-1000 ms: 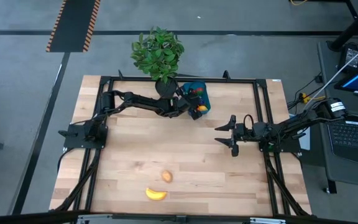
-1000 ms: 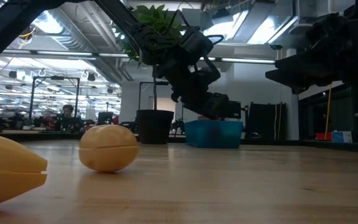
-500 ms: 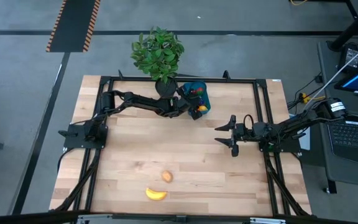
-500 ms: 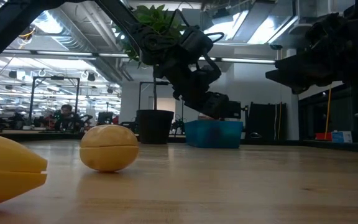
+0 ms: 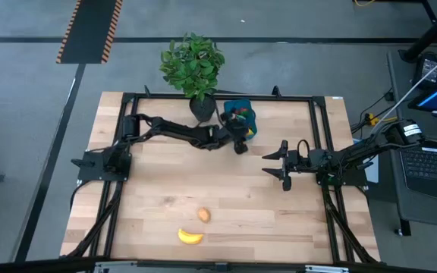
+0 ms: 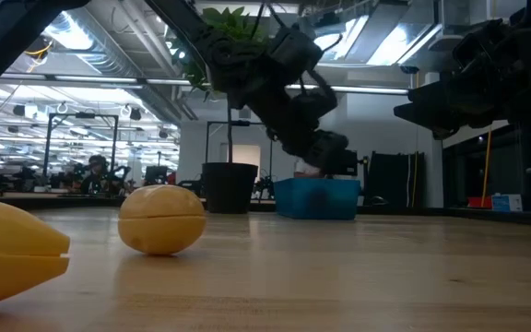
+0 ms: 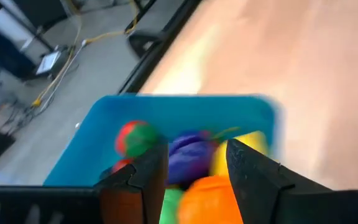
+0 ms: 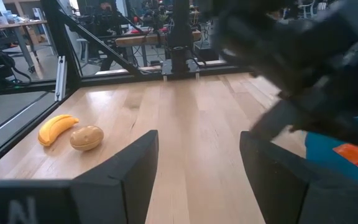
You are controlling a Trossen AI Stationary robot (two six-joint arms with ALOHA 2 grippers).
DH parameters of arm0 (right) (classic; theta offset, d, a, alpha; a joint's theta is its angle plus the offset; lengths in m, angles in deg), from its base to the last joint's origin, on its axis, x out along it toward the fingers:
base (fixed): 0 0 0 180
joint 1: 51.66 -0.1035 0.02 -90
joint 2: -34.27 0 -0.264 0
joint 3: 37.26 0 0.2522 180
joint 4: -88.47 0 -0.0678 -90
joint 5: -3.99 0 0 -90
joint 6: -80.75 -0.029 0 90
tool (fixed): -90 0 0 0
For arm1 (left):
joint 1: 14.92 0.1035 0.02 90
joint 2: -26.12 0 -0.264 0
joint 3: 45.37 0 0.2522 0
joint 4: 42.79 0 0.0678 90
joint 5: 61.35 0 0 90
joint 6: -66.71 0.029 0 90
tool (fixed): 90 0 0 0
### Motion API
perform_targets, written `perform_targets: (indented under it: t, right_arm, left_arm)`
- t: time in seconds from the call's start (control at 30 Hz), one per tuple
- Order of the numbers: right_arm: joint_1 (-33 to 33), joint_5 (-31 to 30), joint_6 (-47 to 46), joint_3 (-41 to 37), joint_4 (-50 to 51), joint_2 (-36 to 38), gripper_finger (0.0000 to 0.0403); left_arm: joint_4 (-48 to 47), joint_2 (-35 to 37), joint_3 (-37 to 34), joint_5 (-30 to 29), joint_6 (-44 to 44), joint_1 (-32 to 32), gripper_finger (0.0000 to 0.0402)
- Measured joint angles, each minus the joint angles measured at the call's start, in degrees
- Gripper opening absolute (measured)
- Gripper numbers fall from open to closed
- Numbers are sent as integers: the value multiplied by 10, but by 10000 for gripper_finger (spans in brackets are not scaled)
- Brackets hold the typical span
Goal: Pick and placing Produce into tupperware
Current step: Put the potato into the blue bin
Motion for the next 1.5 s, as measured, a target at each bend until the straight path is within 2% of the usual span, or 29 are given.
perform_targets:
  t: [0.2,0.43,0.57,0.67,0.73,0.87,1.03,1.17,1.5]
  right_arm:
    - [0,0,0,0,1,0,227]
    - [0,0,-4,0,26,0,227]
    - [0,1,-13,0,26,0,227]
    - [0,1,-33,0,27,0,227]
    - [0,2,-35,0,27,0,227]
    - [0,27,-33,0,29,0,227]
    - [0,38,-34,0,33,0,227]
    - [0,38,-35,0,34,0,227]
    - [0,46,-47,0,34,0,227]
  left_arm:
    - [31,2,0,-3,7,-48,148]
    - [39,2,0,-35,3,-98,153]
    - [31,15,-1,-25,11,-120,150]
    - [37,43,-26,14,11,-132,141]
    - [49,69,-58,40,-5,-137,133]
    - [101,127,-157,40,-44,-150,118]
    - [253,191,-284,39,-49,-182,100]
    - [325,244,-373,28,-49,-207,89]
    - [367,344,-508,29,-49,-289,68]
